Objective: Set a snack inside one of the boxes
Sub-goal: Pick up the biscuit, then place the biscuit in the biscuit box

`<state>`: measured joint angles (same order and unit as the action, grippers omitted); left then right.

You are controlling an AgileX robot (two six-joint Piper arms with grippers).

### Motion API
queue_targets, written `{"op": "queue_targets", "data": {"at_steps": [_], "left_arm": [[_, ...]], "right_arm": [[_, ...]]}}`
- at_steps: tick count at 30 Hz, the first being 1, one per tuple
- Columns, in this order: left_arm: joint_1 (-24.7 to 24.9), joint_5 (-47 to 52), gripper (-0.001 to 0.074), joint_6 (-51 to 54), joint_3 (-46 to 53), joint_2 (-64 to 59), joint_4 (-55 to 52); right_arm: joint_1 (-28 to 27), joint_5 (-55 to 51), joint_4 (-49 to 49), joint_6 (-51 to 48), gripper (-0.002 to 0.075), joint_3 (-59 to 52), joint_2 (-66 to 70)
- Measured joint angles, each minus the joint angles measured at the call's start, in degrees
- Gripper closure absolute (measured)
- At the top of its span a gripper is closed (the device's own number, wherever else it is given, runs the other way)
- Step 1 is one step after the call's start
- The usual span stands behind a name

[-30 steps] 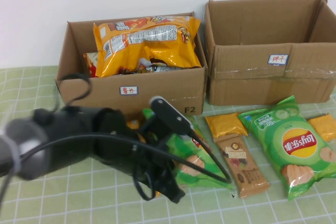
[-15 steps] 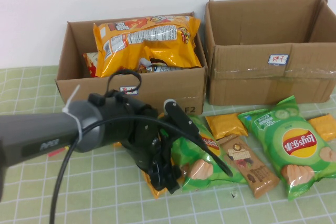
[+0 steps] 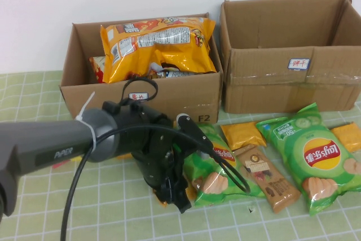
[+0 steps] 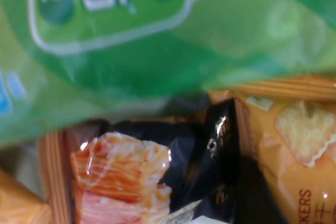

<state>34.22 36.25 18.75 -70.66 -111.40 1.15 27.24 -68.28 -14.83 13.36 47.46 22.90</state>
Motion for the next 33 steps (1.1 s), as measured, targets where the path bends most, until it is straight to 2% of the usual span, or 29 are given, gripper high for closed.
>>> {"op": "queue_targets", "data": {"at_steps": [5, 13, 17, 23, 29, 33], "left_arm": [[0.0, 9.67, 0.0485, -0.13, -5.17, 0.33, 0.0], [0.0, 25.91, 0.0486, 0.62, -22.39, 0.78, 2.71], [0.0, 29.88, 0.0486, 4.13, -30.72, 0.82, 7.12], [0.0, 26.91, 0.0486, 7.32, -38.94, 0.82, 13.58], [0.0, 16.81, 0.0488, 7.45, -43.25, 0.82, 17.21], [0.0, 6.52, 0.0488, 7.57, -43.82, 0.82, 19.49]], "right_arm": [[0.0, 0.14, -0.34, 0.0, 0.0721, 0.0, 0.0], [0.0, 0.87, -0.93, 0.0, 0.0721, 0.0, 0.0], [0.0, 0.87, -0.93, 0.0, 0.0721, 0.0, 0.0], [0.0, 0.96, -0.93, 0.0, 0.0721, 0.0, 0.0], [0.0, 0.98, -0.93, 0.0, 0.0721, 0.0, 0.0], [0.0, 1.51, -1.03, 0.0, 0.0721, -1.53, 0.0]]}}
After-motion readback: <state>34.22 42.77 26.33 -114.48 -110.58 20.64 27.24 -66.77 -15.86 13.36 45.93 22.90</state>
